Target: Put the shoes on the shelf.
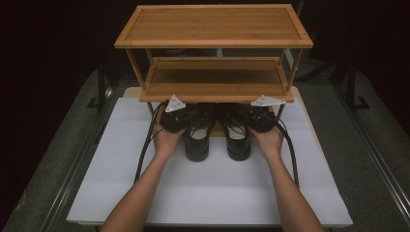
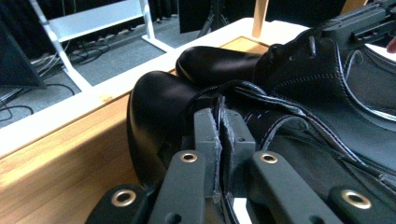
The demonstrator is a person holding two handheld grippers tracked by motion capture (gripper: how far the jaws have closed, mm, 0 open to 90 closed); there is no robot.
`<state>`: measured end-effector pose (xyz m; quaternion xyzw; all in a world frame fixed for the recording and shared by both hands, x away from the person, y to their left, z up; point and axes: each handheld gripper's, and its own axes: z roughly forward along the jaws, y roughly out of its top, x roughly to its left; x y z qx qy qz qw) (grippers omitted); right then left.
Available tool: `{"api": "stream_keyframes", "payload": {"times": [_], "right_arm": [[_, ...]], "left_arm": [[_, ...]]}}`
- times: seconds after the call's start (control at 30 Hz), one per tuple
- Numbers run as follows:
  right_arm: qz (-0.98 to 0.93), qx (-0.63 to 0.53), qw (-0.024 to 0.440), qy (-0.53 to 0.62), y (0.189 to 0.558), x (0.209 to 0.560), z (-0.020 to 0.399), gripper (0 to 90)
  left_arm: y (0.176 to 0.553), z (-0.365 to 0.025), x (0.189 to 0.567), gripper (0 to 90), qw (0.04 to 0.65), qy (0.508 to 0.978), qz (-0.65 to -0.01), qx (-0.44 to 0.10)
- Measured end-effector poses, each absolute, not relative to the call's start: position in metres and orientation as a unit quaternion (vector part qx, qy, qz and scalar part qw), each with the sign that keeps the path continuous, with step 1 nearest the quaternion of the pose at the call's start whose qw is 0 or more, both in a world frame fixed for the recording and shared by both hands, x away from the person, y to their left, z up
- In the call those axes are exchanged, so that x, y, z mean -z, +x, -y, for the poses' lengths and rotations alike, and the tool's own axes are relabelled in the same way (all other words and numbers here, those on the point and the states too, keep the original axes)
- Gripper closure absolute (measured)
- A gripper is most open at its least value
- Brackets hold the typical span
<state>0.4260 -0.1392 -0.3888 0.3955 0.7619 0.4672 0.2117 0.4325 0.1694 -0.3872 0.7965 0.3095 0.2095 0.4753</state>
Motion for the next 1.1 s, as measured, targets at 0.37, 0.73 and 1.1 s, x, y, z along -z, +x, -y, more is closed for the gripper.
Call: {"api": "stream_keyframes", "payload": {"times": [0.37,0.73,1.1], "right_arm": [[-0.759,-0.477,0.185,0.403,0.42,0.385,0.15,64.3],[-0.765,-0.484,0.148,0.398,0.395,0.373,0.163,35.8],[-0.779,-0.474,0.136,0.388,0.36,0.383,0.176,21.1]], "left_arm": [[0.427,-0.178,0.38,53.0,0.482,0.797,-0.311,-0.188],[0.397,-0.205,0.362,27.0,0.484,0.81,-0.295,-0.152],[0.367,-0.222,0.376,14.4,0.462,0.826,-0.293,-0.137]]}}
